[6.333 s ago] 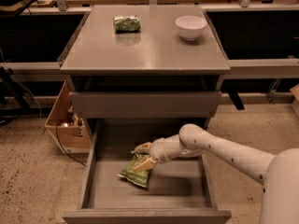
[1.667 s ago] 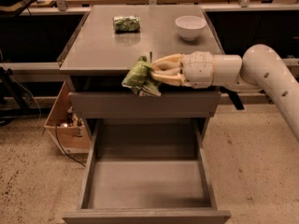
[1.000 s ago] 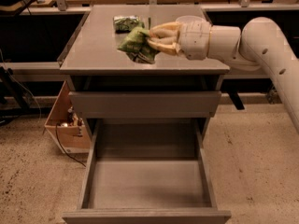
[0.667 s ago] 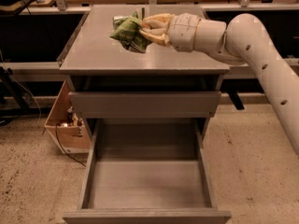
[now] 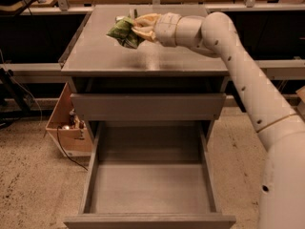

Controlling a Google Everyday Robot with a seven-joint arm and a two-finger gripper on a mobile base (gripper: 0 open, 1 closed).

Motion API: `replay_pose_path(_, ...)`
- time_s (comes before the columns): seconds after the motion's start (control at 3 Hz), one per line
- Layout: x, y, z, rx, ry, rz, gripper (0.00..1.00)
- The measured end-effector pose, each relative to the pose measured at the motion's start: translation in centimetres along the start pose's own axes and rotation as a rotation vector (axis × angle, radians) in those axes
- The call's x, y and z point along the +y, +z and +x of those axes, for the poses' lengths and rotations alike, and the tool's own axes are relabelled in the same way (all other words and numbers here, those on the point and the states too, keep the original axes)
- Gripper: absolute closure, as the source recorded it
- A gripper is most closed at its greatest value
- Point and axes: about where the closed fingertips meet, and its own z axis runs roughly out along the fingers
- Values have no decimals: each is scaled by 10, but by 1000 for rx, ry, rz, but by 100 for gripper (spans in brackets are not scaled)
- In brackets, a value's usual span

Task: Pick green jalapeno chip bag from middle drawer and place on counter

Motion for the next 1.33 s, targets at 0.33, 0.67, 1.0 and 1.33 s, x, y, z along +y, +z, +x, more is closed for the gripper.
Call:
replay_pose_path(0.33, 7, 33, 30, 15, 30, -45, 84)
replay_pose_path(0.67, 13, 45, 38, 5, 61, -82, 62)
replay_pose_path(1.0, 21, 43, 43, -10, 93, -107, 37)
replay_pose_path(1.33, 28, 37, 42, -22, 104, -131, 14)
